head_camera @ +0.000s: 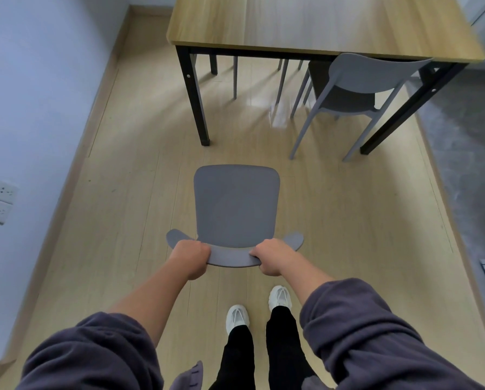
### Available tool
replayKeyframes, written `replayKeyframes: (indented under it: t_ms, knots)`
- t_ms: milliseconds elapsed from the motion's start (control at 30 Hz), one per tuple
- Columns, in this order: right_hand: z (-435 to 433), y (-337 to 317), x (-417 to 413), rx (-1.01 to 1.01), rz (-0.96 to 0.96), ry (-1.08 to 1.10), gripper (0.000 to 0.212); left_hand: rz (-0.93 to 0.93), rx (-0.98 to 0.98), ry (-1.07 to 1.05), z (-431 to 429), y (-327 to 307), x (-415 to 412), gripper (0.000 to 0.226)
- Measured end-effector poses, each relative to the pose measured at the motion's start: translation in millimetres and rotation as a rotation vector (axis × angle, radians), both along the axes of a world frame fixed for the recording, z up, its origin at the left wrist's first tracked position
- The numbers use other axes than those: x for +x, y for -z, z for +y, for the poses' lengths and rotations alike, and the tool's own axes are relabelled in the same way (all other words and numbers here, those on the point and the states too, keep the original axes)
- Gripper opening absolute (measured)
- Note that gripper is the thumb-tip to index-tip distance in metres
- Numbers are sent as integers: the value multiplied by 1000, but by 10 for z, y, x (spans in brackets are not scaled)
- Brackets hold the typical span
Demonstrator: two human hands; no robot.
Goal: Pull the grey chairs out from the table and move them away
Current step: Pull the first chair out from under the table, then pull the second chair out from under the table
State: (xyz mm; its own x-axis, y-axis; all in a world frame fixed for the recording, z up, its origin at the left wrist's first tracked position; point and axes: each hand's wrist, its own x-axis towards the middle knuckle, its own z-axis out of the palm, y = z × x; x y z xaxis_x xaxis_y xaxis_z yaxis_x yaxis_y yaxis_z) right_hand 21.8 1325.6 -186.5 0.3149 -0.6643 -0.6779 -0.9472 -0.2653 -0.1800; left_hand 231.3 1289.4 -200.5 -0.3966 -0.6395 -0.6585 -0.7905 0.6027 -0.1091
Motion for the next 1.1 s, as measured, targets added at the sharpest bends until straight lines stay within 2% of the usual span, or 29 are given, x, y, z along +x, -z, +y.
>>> replayKeyframes:
  t_ms: [167, 267, 333, 367, 400, 467, 633, 733, 933, 1100]
  knots:
    - [60, -46, -99, 53, -91, 93, 10, -3, 108, -61, 2, -110, -36, 25]
    - [87, -138, -231, 60, -150, 119, 22, -29, 202, -78, -43, -267, -158, 25]
    - [92, -198, -371, 61, -197, 140, 11, -24, 221, -92, -73, -402, -252, 33]
    - [103, -224, -509, 49, -215, 166, 27, 2, 221, -110, -80, -470, -352, 42]
    - [117, -260, -632, 20, -239, 181, 41, 43, 211, -137, -80, -521, -429, 49]
    - [133, -351, -931, -56, -290, 245, 50, 153, 172, -188, -84, -613, -653, 53]
    - [156, -541, -1909, -204, -375, 352, 51, 464, 46, -324, -49, -784, -1463, 47]
    - [157, -633, -2532, -257, -389, 388, 49, 580, -9, -401, 61, -882, -1995, 42]
    - [44, -793, -3720, -344, -325, 424, 47, 653, -74, -446, 108, -937, -3009, 39]
    - [-257, -808, -4344, -389, -348, 506, 46, 647, -96, -405, -305, -949, -3586, 37]
